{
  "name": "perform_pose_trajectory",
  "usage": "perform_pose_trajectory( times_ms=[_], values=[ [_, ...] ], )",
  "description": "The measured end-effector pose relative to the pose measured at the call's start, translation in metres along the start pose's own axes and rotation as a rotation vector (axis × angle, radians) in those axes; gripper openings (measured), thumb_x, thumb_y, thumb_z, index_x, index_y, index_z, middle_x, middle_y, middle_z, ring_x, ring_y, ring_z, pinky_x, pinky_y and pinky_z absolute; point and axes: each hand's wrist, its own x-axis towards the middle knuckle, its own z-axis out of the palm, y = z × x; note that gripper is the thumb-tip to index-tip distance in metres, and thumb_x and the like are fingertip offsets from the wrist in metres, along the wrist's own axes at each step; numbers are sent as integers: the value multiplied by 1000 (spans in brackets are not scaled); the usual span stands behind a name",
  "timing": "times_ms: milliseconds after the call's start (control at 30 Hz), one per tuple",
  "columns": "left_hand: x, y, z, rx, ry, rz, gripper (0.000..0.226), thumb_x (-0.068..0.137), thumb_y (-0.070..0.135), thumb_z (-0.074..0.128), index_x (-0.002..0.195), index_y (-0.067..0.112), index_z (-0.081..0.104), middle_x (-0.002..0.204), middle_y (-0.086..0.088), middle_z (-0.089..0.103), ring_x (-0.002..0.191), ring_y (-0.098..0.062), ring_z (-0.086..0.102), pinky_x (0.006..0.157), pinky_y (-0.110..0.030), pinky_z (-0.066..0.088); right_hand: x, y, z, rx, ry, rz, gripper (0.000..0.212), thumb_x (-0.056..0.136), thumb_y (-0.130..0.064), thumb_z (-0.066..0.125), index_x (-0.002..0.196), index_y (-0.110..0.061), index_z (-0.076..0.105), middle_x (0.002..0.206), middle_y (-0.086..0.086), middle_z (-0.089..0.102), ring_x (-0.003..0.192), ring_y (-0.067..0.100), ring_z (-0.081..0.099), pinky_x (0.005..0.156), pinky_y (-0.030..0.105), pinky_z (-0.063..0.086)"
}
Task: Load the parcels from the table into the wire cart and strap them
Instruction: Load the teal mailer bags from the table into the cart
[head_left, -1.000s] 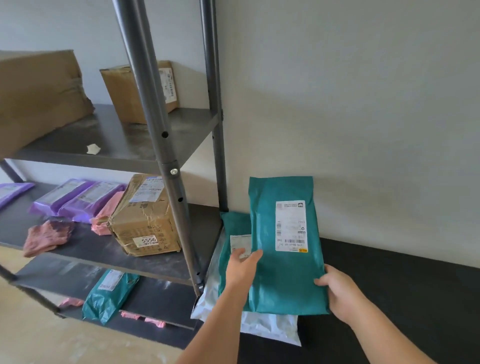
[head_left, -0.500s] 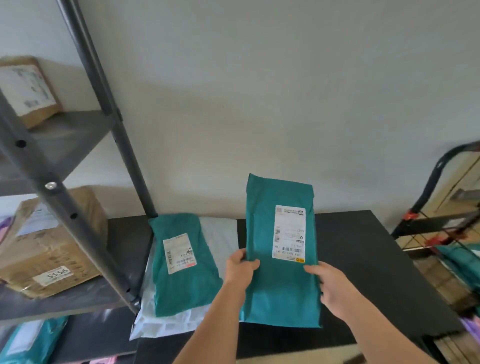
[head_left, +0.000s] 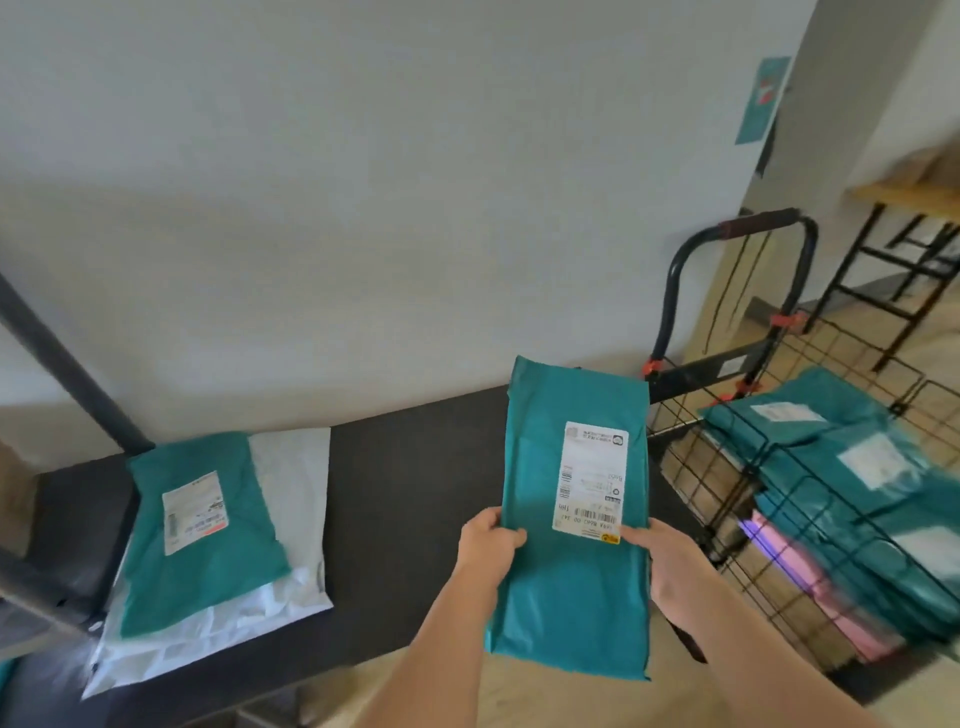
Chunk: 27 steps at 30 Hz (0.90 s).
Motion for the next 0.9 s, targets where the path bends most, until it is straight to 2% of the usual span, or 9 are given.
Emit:
perform_pose_trajectory(
  times_ms=[67,100,200,267,433,500,633,733,900],
  values=[
    [-8,-12,37,16,-35,-19,24,87,-4,62,107,8,67,102,-10,73,93,-28,70,82,-38,58,-1,0,-41,10,40,7,16,91,2,61,104,-3,68,96,19,75,91,37,69,77,48,56],
    [-11,-17,53,21,-51,-27,23,86,-2,64,107,7,67,100,-9,74,90,-26,71,76,-35,58,0,0,-60,13,58,13,16,91,2,61,104,-3,67,97,20,74,91,38,69,76,48,56],
    [-21,-27,99,28,-88,-43,16,87,1,67,102,8,66,93,-6,74,79,-19,71,59,-25,55,-1,3,-111,21,108,34,19,92,4,59,108,-2,66,103,22,72,97,39,67,86,54,53],
    [-27,-34,130,57,-102,-50,14,87,4,69,99,9,65,93,-5,74,80,-18,71,59,-24,55,-2,5,-144,10,139,44,24,93,4,57,115,-3,65,109,21,70,104,40,65,96,57,49],
    [-39,-57,208,91,-248,-96,27,88,3,66,112,14,61,97,0,73,77,-11,71,55,-21,53,-4,0,-223,-7,199,31,23,95,-3,58,112,-13,69,109,12,72,104,37,66,99,55,49],
    [-40,-67,236,131,-303,-111,34,88,1,65,120,12,59,108,-3,72,89,-16,71,68,-25,56,-3,-5,-248,-3,252,25,20,95,-4,58,107,-13,71,105,11,73,100,36,67,95,54,52],
    [-36,-72,282,200,-348,-90,38,87,1,66,124,8,59,114,-6,70,101,-23,68,94,-40,54,1,-13,-290,31,360,-16,13,93,-4,62,96,-12,73,83,5,77,80,29,73,62,35,58],
    [-27,-70,314,213,-376,-85,37,87,1,66,122,10,58,117,-7,68,103,-25,67,96,-43,53,8,-25,-316,45,426,-53,26,93,-1,59,80,-20,70,72,-1,74,73,25,71,59,31,55],
    [-7,-72,373,176,-408,-102,31,86,-5,66,115,5,61,116,-11,69,101,-28,68,93,-41,54,31,-57,-355,-43,492,-118,25,97,-5,53,90,-23,69,79,-2,72,74,21,70,65,35,59]
  ],
)
